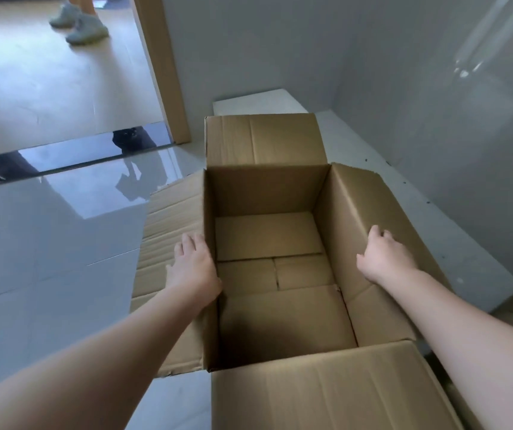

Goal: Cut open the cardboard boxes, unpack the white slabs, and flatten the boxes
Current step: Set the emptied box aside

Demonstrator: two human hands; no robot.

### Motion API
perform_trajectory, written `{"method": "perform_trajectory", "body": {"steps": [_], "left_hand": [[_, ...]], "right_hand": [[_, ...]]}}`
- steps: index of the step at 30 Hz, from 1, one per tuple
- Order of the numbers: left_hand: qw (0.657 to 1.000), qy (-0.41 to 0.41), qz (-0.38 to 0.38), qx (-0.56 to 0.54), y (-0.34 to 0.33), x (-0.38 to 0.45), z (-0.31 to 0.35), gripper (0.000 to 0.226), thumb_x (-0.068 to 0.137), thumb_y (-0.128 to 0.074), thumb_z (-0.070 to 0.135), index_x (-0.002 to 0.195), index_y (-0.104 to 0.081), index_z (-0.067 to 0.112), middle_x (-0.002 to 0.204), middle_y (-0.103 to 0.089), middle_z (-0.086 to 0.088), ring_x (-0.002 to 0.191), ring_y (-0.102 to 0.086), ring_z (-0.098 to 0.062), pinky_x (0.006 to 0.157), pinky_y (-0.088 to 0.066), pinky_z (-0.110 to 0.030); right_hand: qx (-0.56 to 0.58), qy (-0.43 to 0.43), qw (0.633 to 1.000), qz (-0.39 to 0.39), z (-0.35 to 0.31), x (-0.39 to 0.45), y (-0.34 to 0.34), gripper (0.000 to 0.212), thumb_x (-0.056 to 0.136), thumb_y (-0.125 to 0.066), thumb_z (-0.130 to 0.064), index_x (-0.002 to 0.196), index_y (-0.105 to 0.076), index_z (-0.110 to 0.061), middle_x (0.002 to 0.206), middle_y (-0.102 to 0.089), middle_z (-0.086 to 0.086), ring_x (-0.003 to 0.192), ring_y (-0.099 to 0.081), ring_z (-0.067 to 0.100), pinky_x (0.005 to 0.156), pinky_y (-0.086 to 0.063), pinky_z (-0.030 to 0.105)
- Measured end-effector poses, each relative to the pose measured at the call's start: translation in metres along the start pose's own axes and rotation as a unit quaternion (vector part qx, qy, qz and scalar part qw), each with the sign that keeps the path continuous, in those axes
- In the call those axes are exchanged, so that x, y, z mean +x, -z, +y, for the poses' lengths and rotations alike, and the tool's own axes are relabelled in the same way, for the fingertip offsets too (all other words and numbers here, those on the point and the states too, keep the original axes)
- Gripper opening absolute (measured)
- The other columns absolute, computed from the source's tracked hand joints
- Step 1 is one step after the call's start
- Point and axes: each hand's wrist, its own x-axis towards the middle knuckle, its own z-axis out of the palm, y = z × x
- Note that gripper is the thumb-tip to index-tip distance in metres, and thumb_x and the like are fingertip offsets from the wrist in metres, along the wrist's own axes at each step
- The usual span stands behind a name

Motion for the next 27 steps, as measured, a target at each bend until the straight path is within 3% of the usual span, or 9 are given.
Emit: {"method": "perform_trajectory", "body": {"steps": [2,4,6,8,12,16,20,24,27], "left_hand": [[0.997,0.047,-0.013,-0.057,-0.007,0.004,0.001,0.095,0.085,-0.059,0.008,0.15,0.01,0.011,0.158,0.004,-0.017,0.144,-0.007,-0.036,0.113,-0.026,-0.049],[0.994,0.058,-0.01,-0.092,-0.013,0.009,0.002,0.088,0.085,-0.051,0.002,0.151,0.007,0.011,0.154,-0.019,-0.021,0.134,-0.035,-0.036,0.1,-0.043,-0.042],[0.991,0.047,0.01,-0.128,-0.019,0.014,0.001,0.079,0.087,-0.047,0.001,0.151,-0.003,0.01,0.134,-0.046,-0.018,0.1,-0.058,-0.026,0.073,-0.052,-0.032],[0.983,0.035,0.018,-0.181,-0.023,0.014,-0.001,0.069,0.087,-0.048,-0.001,0.147,-0.018,0.011,0.119,-0.054,-0.014,0.081,-0.055,-0.018,0.061,-0.047,-0.026],[0.97,0.021,0.032,-0.24,-0.02,0.012,-0.018,0.06,0.086,-0.051,-0.004,0.14,-0.034,0.012,0.119,-0.055,-0.013,0.104,-0.058,-0.028,0.083,-0.053,-0.036],[0.964,0.014,0.065,-0.257,-0.003,0.019,-0.053,0.056,0.085,-0.051,-0.004,0.136,-0.04,0.015,0.109,-0.058,-0.009,0.092,-0.059,-0.024,0.08,-0.055,-0.039],[0.964,0.025,0.098,-0.245,0.02,0.025,-0.102,0.058,0.083,-0.049,-0.005,0.137,-0.04,0.016,0.111,-0.059,-0.01,0.093,-0.06,-0.025,0.081,-0.055,-0.042],[0.963,0.038,0.14,-0.225,0.045,0.024,-0.164,0.056,0.082,-0.05,-0.004,0.135,-0.044,0.015,0.109,-0.06,-0.009,0.088,-0.057,-0.022,0.073,-0.051,-0.034],[0.963,0.06,0.159,-0.21,0.062,0.019,-0.217,0.054,0.081,-0.051,-0.001,0.132,-0.047,0.016,0.109,-0.061,-0.008,0.093,-0.058,-0.025,0.078,-0.051,-0.035]], "right_hand": [[-0.008,-0.002,1.0,0.006,0.005,0.003,-0.007,0.074,0.095,-0.052,-0.026,0.151,-0.006,-0.012,0.151,-0.027,0.017,0.126,-0.045,0.036,0.093,-0.044,0.04],[-0.016,0.002,1.0,0.012,0.009,0.003,-0.016,0.075,0.096,-0.051,-0.027,0.151,-0.003,-0.013,0.143,-0.039,0.019,0.12,-0.05,0.035,0.089,-0.046,0.04],[-0.014,0.005,1.0,0.023,0.01,0.001,-0.025,0.068,0.097,-0.048,-0.022,0.15,-0.006,-0.01,0.129,-0.053,0.02,0.11,-0.055,0.034,0.082,-0.046,0.038],[-0.009,0.007,0.999,0.035,0.009,-0.003,-0.031,0.057,0.095,-0.049,-0.011,0.143,-0.019,-0.004,0.119,-0.058,0.02,0.106,-0.057,0.035,0.077,-0.043,0.035],[0.004,0.041,0.996,0.082,0.002,-0.014,-0.03,0.03,0.09,-0.054,-0.009,0.115,-0.039,-0.003,0.107,-0.063,0.022,0.1,-0.06,0.038,0.069,-0.04,0.033],[0.02,0.08,0.991,0.109,-0.028,-0.024,-0.024,0.027,0.09,-0.052,-0.009,0.113,-0.039,-0.003,0.104,-0.062,0.023,0.097,-0.059,0.04,0.067,-0.037,0.033],[0.035,0.118,0.986,0.116,-0.078,-0.033,-0.017,0.039,0.09,-0.05,-0.007,0.125,-0.036,-0.001,0.109,-0.061,0.023,0.1,-0.058,0.04,0.068,-0.037,0.033],[0.038,0.162,0.979,0.118,-0.137,-0.05,-0.014,0.033,0.089,-0.048,-0.005,0.12,-0.037,-0.001,0.106,-0.062,0.022,0.099,-0.059,0.039,0.067,-0.037,0.032],[0.048,0.195,0.974,0.107,-0.187,-0.069,-0.015,0.031,0.089,-0.047,-0.004,0.118,-0.038,0.0,0.103,-0.062,0.021,0.096,-0.058,0.038,0.066,-0.037,0.032]]}}
